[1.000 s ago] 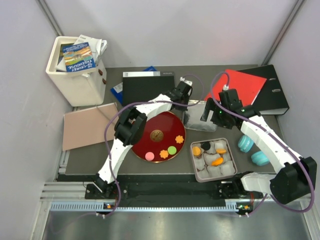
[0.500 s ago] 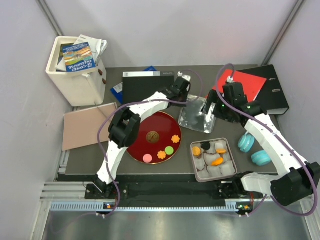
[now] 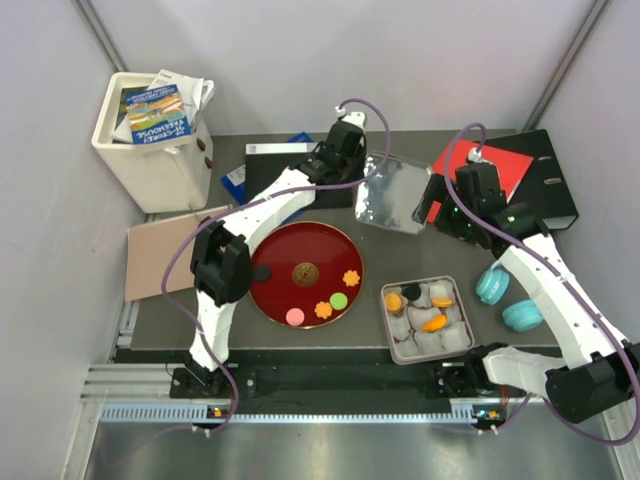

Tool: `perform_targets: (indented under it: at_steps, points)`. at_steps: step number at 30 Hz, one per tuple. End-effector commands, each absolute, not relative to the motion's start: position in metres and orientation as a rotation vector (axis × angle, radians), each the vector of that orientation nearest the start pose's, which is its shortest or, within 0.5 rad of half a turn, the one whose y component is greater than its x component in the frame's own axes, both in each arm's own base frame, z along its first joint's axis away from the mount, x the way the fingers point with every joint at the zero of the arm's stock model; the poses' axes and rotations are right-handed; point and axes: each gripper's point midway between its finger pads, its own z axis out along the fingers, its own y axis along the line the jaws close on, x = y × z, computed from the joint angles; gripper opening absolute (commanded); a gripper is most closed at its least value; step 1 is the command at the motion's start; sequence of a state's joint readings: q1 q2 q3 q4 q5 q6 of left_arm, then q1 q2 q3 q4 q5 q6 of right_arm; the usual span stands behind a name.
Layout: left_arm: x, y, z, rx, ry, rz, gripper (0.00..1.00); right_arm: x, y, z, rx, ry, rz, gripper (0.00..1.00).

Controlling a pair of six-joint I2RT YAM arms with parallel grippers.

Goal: Pack the cookies

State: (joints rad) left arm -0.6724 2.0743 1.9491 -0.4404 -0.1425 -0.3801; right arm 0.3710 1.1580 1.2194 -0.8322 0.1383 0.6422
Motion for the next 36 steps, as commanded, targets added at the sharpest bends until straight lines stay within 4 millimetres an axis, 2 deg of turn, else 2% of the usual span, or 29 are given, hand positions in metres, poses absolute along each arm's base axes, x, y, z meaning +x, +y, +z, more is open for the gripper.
perform_targets:
  at_steps: [1, 7, 10, 14, 17, 21, 23, 24, 26, 27, 29, 33, 36]
  points:
    - [0.461, -0.343, 0.248, 0.152, 2.104, -0.500, 0.00, 0.292, 0.112, 0.259, 0.405, 2.237, 0.371, 0.99]
    - [0.460, -0.310, 0.246, 0.096, 2.134, -0.460, 0.00, 0.294, 0.114, 0.270, 0.397, 2.216, 0.385, 0.99]
    - [0.460, -0.287, 0.249, 0.054, 2.143, -0.435, 0.00, 0.296, 0.111, 0.271, 0.406, 2.216, 0.359, 0.99]
    - [0.458, -0.256, 0.258, 0.000, 2.132, -0.426, 0.00, 0.300, 0.110, 0.267, 0.407, 2.220, 0.339, 0.99]
    - [0.451, -0.245, 0.264, -0.009, 2.131, -0.447, 0.00, 0.303, 0.116, 0.261, 0.373, 2.225, 0.367, 0.99]
    - [0.439, -0.250, 0.269, 0.013, 2.145, -0.528, 0.00, 0.302, 0.142, 0.253, 0.229, 2.244, 0.508, 0.99]
    - [0.431, -0.260, 0.273, 0.037, 2.149, -0.611, 0.00, 0.306, 0.145, 0.258, 0.205, 2.197, 0.534, 0.99]
    - [0.426, -0.262, 0.275, 0.046, 2.150, -0.641, 0.00, 0.302, 0.151, 0.250, 0.179, 2.212, 0.572, 0.99]
    - [0.421, -0.267, 0.279, 0.041, 2.140, -0.700, 0.00, 0.308, 0.157, 0.256, 0.155, 2.155, 0.619, 0.99]
    - [0.414, -0.270, 0.280, 0.053, 2.145, -0.739, 0.00, 0.304, 0.161, 0.251, 0.147, 2.156, 0.649, 0.99]
    - [0.409, -0.276, 0.283, 0.048, 2.133, -0.800, 0.00, 0.310, 0.165, 0.258, 0.167, 2.094, 0.695, 0.99]
    - [0.397, -0.279, 0.273, 0.049, 2.153, -0.861, 0.00, 0.320, 0.163, 0.254, 0.226, 2.076, 0.725, 0.99]
    - [0.391, -0.281, 0.275, 0.064, 2.144, -0.896, 0.00, 0.328, 0.163, 0.253, 0.234, 2.072, 0.741, 0.99]
